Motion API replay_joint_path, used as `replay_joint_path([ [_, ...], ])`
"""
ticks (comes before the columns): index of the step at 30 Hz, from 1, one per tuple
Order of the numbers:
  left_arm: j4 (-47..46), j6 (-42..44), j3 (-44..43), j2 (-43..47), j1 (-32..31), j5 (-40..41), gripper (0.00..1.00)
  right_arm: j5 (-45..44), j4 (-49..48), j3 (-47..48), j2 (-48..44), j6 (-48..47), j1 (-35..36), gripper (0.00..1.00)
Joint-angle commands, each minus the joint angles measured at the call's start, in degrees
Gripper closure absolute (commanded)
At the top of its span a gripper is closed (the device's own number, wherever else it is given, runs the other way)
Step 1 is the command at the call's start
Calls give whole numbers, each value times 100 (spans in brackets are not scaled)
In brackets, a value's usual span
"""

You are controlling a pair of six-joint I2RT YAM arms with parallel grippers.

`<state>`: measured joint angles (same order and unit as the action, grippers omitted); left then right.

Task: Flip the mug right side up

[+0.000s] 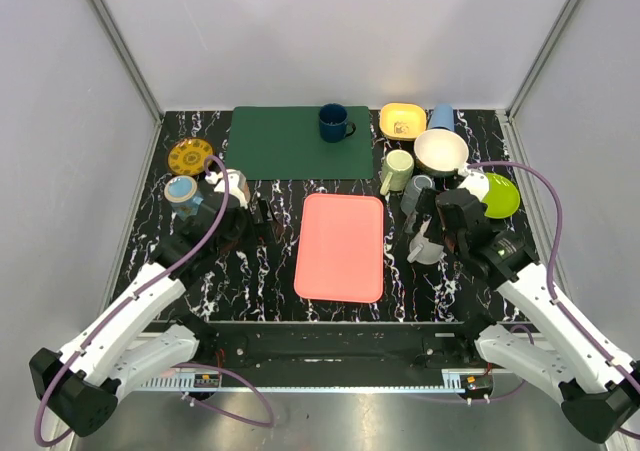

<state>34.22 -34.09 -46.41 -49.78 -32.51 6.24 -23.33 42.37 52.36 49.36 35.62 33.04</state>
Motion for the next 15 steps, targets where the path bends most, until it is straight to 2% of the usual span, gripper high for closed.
replay_joint_path([
  [1, -214, -116, 36, 30, 17, -9, 1, -200, 174, 186, -6, -353, 19, 0],
  [4, -258, -133, 80, 3, 17, -35, 1, -215, 779, 573, 494, -310, 106, 0],
  [8, -267, -160, 115, 47, 17, 210, 1, -1057, 1115, 635, 566, 50, 807, 0],
  [11, -293, -256, 211, 109, 8, 403, 1, -1436, 1510, 697, 662, 603, 1029, 0],
  [15, -284, -519, 352, 170, 8, 746, 1, -1420, 1511, 495, 758, 1612, 1371, 3],
])
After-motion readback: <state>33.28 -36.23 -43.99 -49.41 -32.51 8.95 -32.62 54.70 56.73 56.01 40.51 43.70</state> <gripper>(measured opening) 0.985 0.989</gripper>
